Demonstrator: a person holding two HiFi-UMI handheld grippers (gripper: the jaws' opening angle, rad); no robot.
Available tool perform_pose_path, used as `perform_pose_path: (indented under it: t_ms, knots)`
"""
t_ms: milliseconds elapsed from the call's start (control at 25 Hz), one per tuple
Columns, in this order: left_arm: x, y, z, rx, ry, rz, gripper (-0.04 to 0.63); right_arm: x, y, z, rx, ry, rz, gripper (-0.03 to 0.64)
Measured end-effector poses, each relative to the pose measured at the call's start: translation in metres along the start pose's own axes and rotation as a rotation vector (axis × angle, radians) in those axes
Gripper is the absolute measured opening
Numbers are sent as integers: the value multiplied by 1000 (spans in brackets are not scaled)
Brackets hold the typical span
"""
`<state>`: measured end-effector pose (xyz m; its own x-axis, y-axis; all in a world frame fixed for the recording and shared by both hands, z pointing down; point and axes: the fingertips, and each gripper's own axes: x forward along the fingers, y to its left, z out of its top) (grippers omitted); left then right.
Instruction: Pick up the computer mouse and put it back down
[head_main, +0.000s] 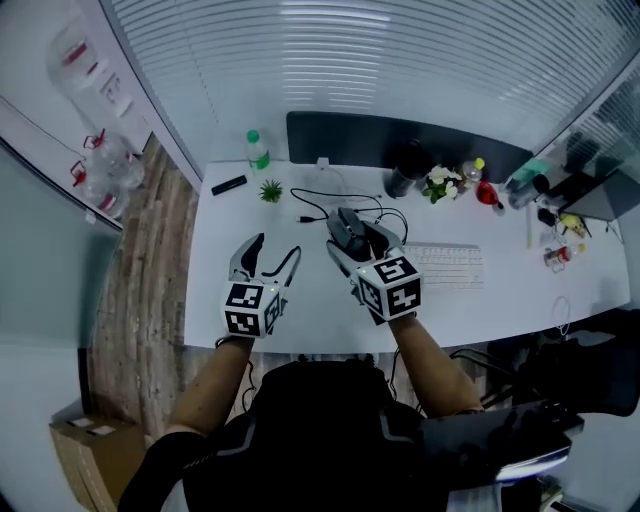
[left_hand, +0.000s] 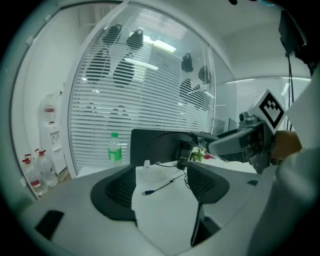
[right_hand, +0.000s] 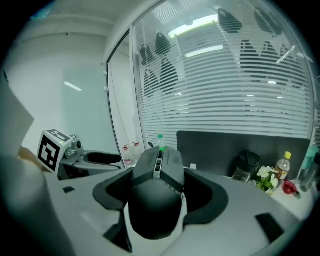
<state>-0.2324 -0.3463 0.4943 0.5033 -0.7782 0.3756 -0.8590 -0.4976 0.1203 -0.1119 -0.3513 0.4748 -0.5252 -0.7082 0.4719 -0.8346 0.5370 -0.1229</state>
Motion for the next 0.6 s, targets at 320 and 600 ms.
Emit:
perform_pose_path:
  t_ms: [320, 600]
  knots:
    - [-7, -18, 34, 16, -51, -60, 336, -28, 1, 21, 3, -59, -32, 296]
    - [12, -61, 53, 39, -67, -169, 336, -68, -33, 26, 34, -98, -133, 295]
